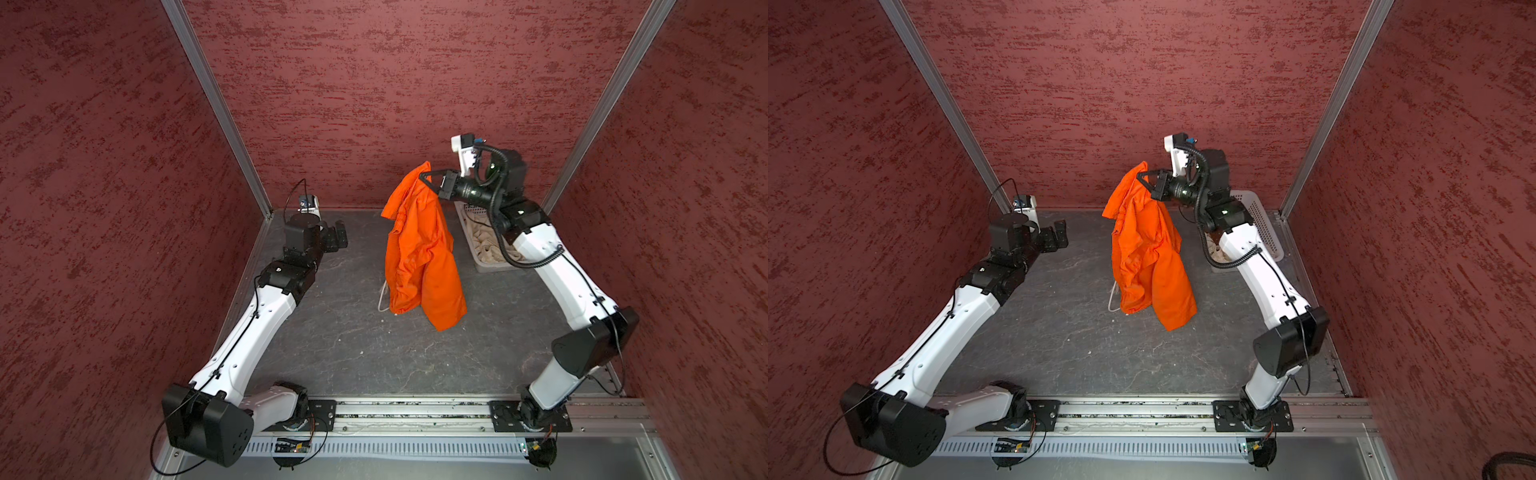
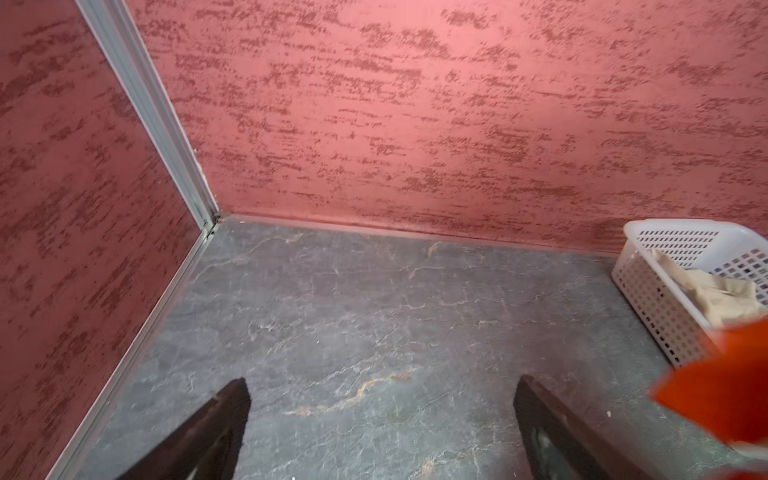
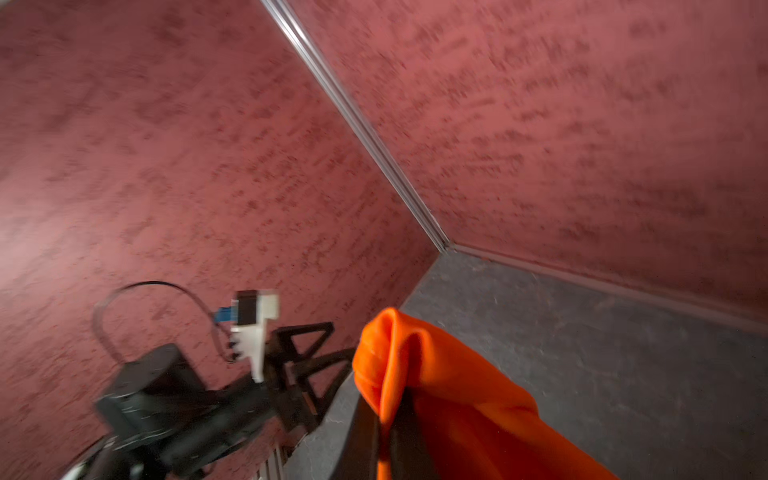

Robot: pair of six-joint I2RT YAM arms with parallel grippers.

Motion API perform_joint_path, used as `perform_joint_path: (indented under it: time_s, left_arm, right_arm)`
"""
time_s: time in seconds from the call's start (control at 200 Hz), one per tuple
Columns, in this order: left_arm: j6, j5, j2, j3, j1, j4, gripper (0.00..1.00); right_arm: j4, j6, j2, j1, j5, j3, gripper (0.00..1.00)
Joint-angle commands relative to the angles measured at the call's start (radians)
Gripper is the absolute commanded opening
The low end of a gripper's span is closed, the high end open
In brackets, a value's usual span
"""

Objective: Fold and stack the shorts
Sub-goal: 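Lift the orange shorts out of the basket with the right gripper, then drop the orange shorts on the table and withdraw the right gripper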

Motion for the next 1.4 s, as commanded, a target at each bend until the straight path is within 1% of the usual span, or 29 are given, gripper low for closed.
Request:
perform_joint_path:
  time_s: [0.0,0.045,0.085,0.125,0.195,0.255,0.336,0.396,0.456,0.536,0.676,0.882,1.022,1.232,1.328,1.398]
  left_arm:
    - [-0.025,-0.005,-0.003,-0.028,0.004,-0.018,1.0]
    - [-0.024,0.002,0.007,-0.029,0.005,-0.02,1.0]
    - [-0.024,0.007,0.017,-0.027,0.004,-0.026,1.0]
    - [-0.024,0.011,0.026,-0.025,0.005,-0.027,1.0]
    - [-0.027,0.019,0.04,-0.023,0.005,-0.024,1.0]
    - [-0.028,0.027,0.051,-0.023,0.005,-0.016,1.0]
    - [-0.036,0.042,0.069,-0.024,0.006,-0.006,1.0]
    - [-0.04,0.054,0.084,-0.024,0.005,0.002,1.0]
    - [-0.046,0.067,0.101,-0.023,0.004,0.007,1.0]
    - [-0.056,0.082,0.123,-0.021,0.003,0.011,1.0]
    - [-0.067,0.101,0.155,-0.022,0.002,0.021,1.0]
    - [-0.089,0.135,0.214,-0.022,0.002,0.032,1.0]
    - [-0.096,0.153,0.239,-0.02,0.001,0.028,1.0]
    - [-0.111,0.162,0.256,-0.037,0.002,0.025,1.0]
    - [-0.122,0.171,0.262,-0.046,0.001,0.026,1.0]
    - [-0.128,0.175,0.265,-0.052,0.001,0.026,1.0]
  right_arm:
    - [0.075,0.009,0.024,0.011,0.115,-0.103,0.19]
    - [0.037,-0.02,0.04,0.01,0.166,-0.12,0.42]
    - [-0.006,-0.057,0.052,0.01,0.205,-0.114,0.54]
    - [-0.048,-0.094,0.063,0.009,0.252,-0.101,0.62]
    - [-0.12,-0.141,0.085,0.002,0.338,-0.063,0.68]
    - [-0.166,-0.145,0.113,-0.02,0.386,-0.037,0.68]
    - [-0.177,-0.128,0.156,-0.059,0.372,-0.026,0.69]
    - [-0.193,-0.128,0.197,-0.077,0.388,-0.011,0.69]
    - [-0.223,-0.13,0.248,-0.097,0.402,0.02,0.69]
    - [-0.254,-0.122,0.317,-0.121,0.39,0.065,0.69]
    - [-0.263,-0.121,0.403,-0.146,0.366,0.11,0.69]
    - [-0.26,-0.077,0.5,-0.202,0.419,0.121,0.69]
    - [-0.24,-0.061,0.519,-0.242,0.463,0.105,0.69]
    - [-0.196,-0.039,0.529,-0.29,0.474,0.12,0.69]
    - [-0.195,-0.051,0.529,-0.297,0.436,0.152,0.69]
    - [-0.199,-0.074,0.498,-0.29,0.409,0.152,0.7]
